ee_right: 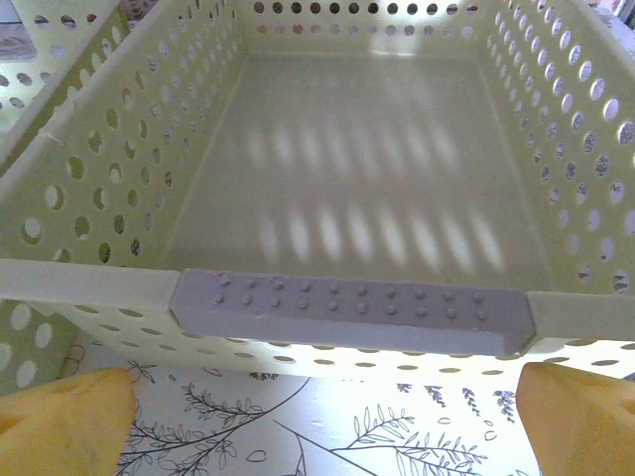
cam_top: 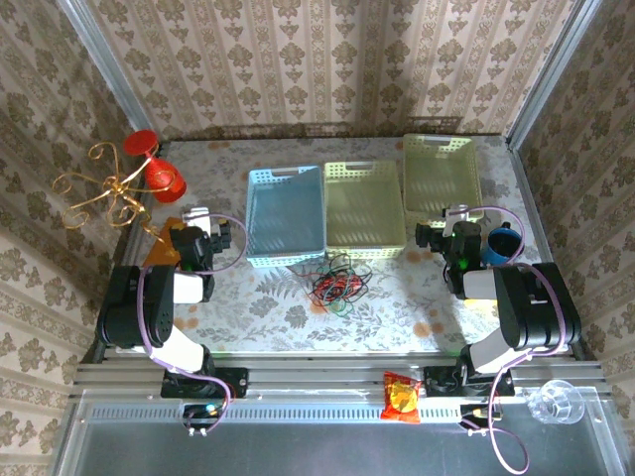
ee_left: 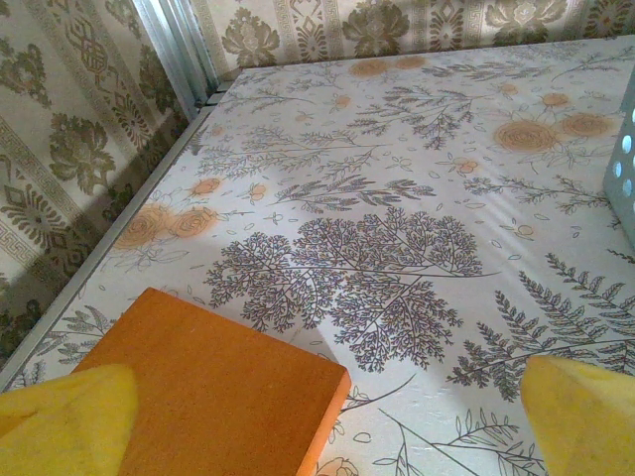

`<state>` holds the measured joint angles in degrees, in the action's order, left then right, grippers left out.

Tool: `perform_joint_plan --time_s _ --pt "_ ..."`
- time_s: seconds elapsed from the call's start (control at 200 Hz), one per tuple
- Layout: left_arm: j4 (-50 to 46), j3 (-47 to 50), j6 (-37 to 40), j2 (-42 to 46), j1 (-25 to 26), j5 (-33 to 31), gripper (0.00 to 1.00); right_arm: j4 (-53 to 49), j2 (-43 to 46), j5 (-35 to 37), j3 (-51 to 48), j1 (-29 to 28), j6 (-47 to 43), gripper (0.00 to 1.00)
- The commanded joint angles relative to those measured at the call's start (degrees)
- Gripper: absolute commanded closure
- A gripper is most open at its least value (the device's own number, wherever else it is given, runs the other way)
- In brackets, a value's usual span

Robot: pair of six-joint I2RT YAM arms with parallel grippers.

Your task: Untangle the cables

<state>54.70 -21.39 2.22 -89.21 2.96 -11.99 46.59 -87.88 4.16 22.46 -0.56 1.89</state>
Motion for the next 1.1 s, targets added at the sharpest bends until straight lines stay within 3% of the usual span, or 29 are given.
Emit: perform_joint_plan --time_s 0.0,0.055,0.145,0.245,0.345,0.475,0.58,0.68,0.745,0.855,1.095 --pt "1.1 0.0 0.5 -0.4 0.2 -0.5 0.00 1.5 0.9 0.0 1.4 0.3 1.0 0.00" --pt "0.9 -0.1 0.5 -0.4 0.1 -0.3 0.00 -5.4 4.5 4.9 3.4 0.1 2.6 0.00" --pt "-3.8 -0.6 1.6 4.3 1.2 -1.0 0.00 -28.7 13.5 10.8 11.8 0.0 6.6 0.05" --pt "-10.0 -1.2 2.4 11.8 4.8 -12.2 0.00 -44.9 20.5 15.1 17.7 -1.9 12.2 0.16" --pt "-13.8 -1.1 -0.6 18.4 7.8 -22.1 0.00 -52.0 28.2 15.7 18.5 -8.8 13.5 0.18" --pt "-33.1 -5.5 -7.9 27.2 12.7 -22.8 0.00 -61.3 30.8 12.8 21.1 -23.3 14.1 0.18" --pt "-36.7 -5.6 -11.8 30.6 22.5 -17.5 0.00 -66.0 26.8 6.7 23.2 -36.3 11.5 0.17" --pt "-39.1 -7.1 -16.7 29.5 32.5 -7.9 0.00 -68.8 21.2 -2.3 24.8 -42.9 8.5 0.20" --pt "-39.6 -8.3 -16.1 27.5 37.7 -0.6 0.00 -69.2 18.2 -5.8 25.2 -43.6 8.7 0.25" --pt "-42.1 -10.7 -14.7 23.8 43.4 5.3 0.00 -68.8 14.3 -8.8 26.0 -43.6 9.2 0.32" --pt "-42.0 -11.8 -12.4 19.2 48.5 10.4 0.00 -67.3 8.6 -6.1 27.9 -43.6 8.9 0.47"
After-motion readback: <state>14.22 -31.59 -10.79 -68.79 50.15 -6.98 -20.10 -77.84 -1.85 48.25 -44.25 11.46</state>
